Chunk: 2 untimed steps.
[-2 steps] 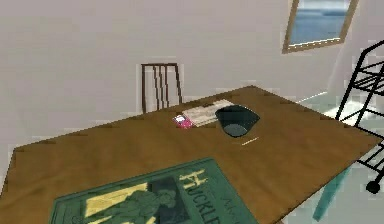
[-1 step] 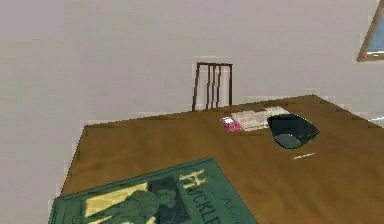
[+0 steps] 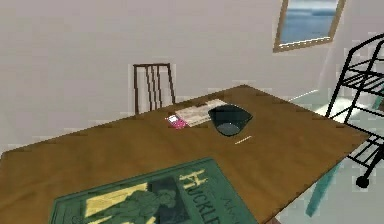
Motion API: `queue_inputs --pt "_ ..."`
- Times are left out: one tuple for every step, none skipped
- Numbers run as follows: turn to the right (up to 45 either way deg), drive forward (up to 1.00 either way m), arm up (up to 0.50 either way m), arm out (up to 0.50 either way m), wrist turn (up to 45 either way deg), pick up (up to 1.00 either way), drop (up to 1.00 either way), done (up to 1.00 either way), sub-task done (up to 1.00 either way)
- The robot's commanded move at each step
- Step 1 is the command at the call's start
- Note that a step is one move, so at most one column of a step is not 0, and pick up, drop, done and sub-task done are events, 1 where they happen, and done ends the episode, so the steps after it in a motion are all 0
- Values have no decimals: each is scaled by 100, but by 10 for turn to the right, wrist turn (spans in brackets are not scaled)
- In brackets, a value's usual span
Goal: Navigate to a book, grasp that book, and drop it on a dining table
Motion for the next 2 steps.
queue_inputs --pt "450 0 0 0 0 0 0 0 0" --pt "30 0 0 0 0 0 0 0 0"
